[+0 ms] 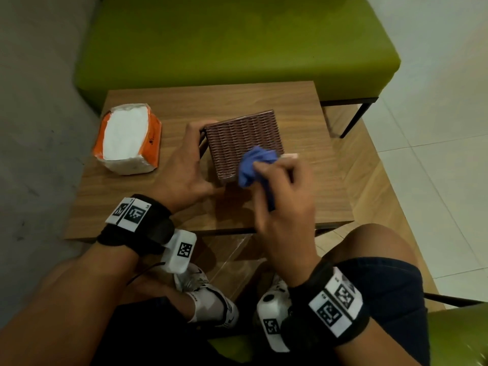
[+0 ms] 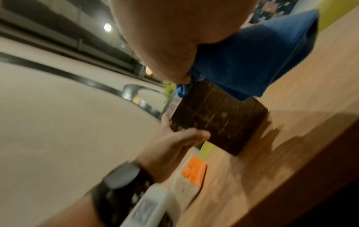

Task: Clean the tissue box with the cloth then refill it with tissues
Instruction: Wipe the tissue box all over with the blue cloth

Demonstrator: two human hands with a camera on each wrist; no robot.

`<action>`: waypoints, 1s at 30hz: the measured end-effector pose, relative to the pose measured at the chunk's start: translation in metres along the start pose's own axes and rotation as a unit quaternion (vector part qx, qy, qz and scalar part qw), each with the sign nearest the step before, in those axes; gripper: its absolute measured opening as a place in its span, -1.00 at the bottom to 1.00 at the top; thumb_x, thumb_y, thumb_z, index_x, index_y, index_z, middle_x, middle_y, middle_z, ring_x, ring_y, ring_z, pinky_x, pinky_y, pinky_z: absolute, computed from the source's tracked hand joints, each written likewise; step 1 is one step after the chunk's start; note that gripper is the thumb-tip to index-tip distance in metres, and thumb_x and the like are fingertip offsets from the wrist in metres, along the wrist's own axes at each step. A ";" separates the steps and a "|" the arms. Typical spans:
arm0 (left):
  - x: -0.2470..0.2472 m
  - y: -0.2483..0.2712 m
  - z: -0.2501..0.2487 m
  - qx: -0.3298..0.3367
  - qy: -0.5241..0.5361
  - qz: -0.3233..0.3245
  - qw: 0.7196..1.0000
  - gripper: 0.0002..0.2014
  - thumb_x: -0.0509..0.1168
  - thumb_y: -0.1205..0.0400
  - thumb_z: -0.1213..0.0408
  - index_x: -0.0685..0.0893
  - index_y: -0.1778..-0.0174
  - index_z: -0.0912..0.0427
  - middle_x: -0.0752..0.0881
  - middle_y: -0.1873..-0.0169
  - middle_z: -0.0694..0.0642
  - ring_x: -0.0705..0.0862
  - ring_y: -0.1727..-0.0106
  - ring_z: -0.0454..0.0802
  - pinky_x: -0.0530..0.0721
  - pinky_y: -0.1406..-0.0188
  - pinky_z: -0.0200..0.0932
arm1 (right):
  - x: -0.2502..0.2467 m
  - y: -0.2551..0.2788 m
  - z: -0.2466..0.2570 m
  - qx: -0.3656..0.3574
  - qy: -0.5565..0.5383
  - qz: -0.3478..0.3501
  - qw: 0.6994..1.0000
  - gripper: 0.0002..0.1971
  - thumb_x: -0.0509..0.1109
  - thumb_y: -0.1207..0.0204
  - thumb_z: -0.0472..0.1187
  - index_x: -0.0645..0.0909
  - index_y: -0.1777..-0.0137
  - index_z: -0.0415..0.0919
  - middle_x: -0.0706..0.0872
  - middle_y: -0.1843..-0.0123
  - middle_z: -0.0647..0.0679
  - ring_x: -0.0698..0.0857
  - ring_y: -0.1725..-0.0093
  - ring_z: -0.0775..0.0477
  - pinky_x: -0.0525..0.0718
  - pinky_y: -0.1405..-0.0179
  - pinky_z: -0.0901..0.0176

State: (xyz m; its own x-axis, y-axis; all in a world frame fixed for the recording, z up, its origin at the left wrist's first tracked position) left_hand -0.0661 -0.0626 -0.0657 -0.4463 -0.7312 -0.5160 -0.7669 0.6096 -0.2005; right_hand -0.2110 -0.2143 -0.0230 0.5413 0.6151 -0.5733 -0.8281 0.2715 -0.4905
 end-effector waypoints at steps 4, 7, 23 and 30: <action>0.001 -0.001 -0.004 0.008 -0.001 0.006 1.000 0.03 0.81 -0.36 0.33 0.27 -0.61 0.02 0.45 -0.42 -0.72 0.56 -0.61 -0.36 0.62 -0.63 -0.12 | 0.001 0.000 -0.006 -0.032 0.017 0.031 0.999 -0.77 0.43 -0.71 -0.37 0.74 -0.32 -0.38 0.63 -0.24 -0.26 0.65 -0.16 -0.12 0.69 -0.09 0.04; 0.000 -0.002 -0.006 0.017 -0.015 0.005 1.000 0.01 0.80 -0.40 0.30 0.27 -0.63 0.05 0.41 -0.42 -0.75 0.54 -0.62 -0.38 0.60 -0.63 -0.14 | -0.024 -0.011 -0.031 0.069 0.010 -0.094 0.993 -0.79 0.44 -0.67 -0.42 0.73 -0.26 -0.36 0.63 -0.17 -0.21 0.62 -0.12 -0.01 0.66 -0.10 0.17; 0.022 0.002 -0.020 -0.068 -0.020 0.083 0.994 -0.19 0.35 -0.42 -0.65 0.53 -0.20 0.04 0.64 -0.08 -0.07 0.70 -0.23 -0.43 0.63 -0.35 -0.39 | 0.019 0.003 0.034 -0.083 0.046 0.086 0.992 -0.82 0.45 -0.73 -0.30 0.79 -0.23 -0.34 0.63 -0.17 -0.26 0.58 -0.11 -0.12 0.63 0.00 0.02; 0.011 0.006 -0.018 -0.003 -0.022 0.007 1.000 -0.05 0.71 -0.44 0.15 0.31 -0.67 0.15 0.56 -0.50 -0.16 0.56 -0.60 -0.35 0.59 -0.59 -0.19 | -0.026 -0.053 -0.028 0.046 0.027 -0.116 0.992 -0.79 0.41 -0.69 -0.35 0.79 -0.25 -0.31 0.62 -0.13 -0.21 0.63 -0.09 -0.07 0.68 -0.06 0.02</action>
State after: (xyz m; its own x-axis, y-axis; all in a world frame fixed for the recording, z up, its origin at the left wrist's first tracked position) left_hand -0.0844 -0.0723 -0.0574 -0.4360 -0.7088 -0.5545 -0.7635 0.6175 -0.1890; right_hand -0.1774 -0.2653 -0.0004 0.7245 0.4875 -0.4873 -0.6881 0.4692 -0.5535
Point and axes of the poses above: each hand's wrist, its own y-axis away from the middle knuckle, its own x-axis out of the palm, z = x × y, the point moved 6 cm from there along -y, towards the middle knuckle
